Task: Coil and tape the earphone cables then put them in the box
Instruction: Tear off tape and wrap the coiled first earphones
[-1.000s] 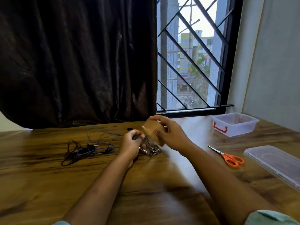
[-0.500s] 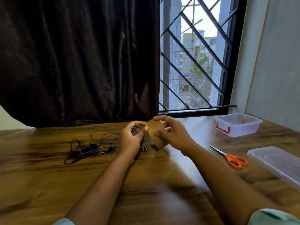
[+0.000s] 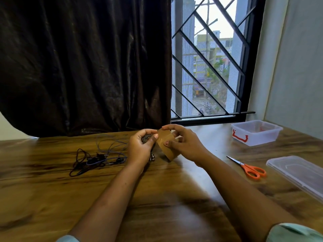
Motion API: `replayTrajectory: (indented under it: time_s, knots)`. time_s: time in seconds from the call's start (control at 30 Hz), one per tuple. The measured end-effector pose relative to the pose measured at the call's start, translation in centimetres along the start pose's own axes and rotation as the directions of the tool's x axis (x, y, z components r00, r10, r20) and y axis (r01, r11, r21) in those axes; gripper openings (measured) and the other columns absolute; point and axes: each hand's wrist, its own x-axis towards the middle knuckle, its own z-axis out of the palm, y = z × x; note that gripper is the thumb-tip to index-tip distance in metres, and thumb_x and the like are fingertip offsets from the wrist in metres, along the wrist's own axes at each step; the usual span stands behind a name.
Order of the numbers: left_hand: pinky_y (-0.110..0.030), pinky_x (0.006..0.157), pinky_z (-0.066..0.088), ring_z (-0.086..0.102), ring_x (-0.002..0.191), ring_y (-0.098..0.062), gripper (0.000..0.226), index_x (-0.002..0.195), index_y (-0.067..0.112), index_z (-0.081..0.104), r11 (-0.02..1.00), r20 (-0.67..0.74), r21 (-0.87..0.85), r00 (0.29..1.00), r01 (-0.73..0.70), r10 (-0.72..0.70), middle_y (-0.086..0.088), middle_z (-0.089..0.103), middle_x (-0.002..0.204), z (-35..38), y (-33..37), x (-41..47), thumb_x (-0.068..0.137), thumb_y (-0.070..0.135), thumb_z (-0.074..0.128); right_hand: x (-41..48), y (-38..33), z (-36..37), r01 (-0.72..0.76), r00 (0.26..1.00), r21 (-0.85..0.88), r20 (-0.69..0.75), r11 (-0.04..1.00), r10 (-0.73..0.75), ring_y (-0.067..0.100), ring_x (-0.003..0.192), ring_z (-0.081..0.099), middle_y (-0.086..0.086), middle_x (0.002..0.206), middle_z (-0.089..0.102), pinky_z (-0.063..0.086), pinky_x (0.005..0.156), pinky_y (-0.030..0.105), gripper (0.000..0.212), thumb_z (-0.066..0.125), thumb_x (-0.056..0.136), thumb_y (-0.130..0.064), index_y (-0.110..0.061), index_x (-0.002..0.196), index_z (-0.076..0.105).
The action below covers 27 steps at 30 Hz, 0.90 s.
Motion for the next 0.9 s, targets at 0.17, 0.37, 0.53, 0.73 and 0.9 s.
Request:
replayTrajectory:
  time_s: [0.17,0.37,0.53,0.73,0.9]
  knots:
    - [-0.026,0.071,0.049,0.058,0.087,-0.005,0.005,0.083,0.022,0.067,0.995,-0.037,0.090,0.999,-0.032,0.035,0.010,0.065,0.086,-0.42,-0.11,0.27,0.087,0.021,0.064,0.12,0.13,0.08,0.015,1.000,-0.011,0.019,1.000,-0.015,0.030,0.092,0.059,0.009,0.101,0.056,0.057,0.074,0.040,0.042,0.071,0.082,-0.014,-0.035,0.117,0.062]
    - [-0.017,0.069,0.046,0.053,0.081,0.005,0.004,0.090,0.022,0.065,0.960,-0.027,0.237,0.987,-0.147,0.158,0.019,0.058,0.084,-0.53,-0.19,-0.03,0.088,0.022,0.063,0.13,0.19,0.04,0.021,1.000,-0.023,0.022,1.000,-0.020,0.028,0.092,0.059,0.008,0.103,0.055,0.058,0.073,0.038,0.042,0.071,0.083,-0.015,-0.036,0.118,0.062]
    - [-0.013,0.069,0.041,0.052,0.082,0.006,0.004,0.090,0.022,0.065,0.916,0.026,0.319,0.969,-0.242,0.247,0.015,0.059,0.086,-0.76,-0.29,0.06,0.088,0.020,0.063,0.15,0.31,-0.03,0.025,0.999,-0.047,0.036,0.999,-0.023,0.028,0.094,0.058,0.007,0.106,0.054,0.058,0.073,0.036,0.042,0.071,0.083,-0.017,-0.037,0.119,0.060]
    - [-0.018,0.059,0.037,0.046,0.074,-0.004,0.007,0.088,0.019,0.056,0.835,0.091,0.466,0.955,-0.292,0.283,0.008,0.048,0.087,-0.70,-0.44,0.07,0.094,0.022,0.053,0.07,0.20,-0.03,0.039,0.999,-0.096,0.028,0.995,-0.037,0.024,0.091,0.059,0.006,0.105,0.056,0.056,0.070,0.032,0.042,0.071,0.083,-0.018,-0.036,0.120,0.060]
    - [-0.035,0.053,0.043,0.046,0.068,-0.010,0.015,0.094,0.023,0.047,0.708,0.179,0.580,0.910,-0.404,0.374,0.007,0.044,0.092,-0.33,-0.29,-0.49,0.098,0.035,0.037,0.25,0.47,-0.68,0.026,0.999,-0.149,-0.039,0.989,-0.032,0.018,0.088,0.059,0.001,0.099,0.058,0.049,0.062,0.021,0.041,0.068,0.086,-0.018,-0.033,0.123,0.059]
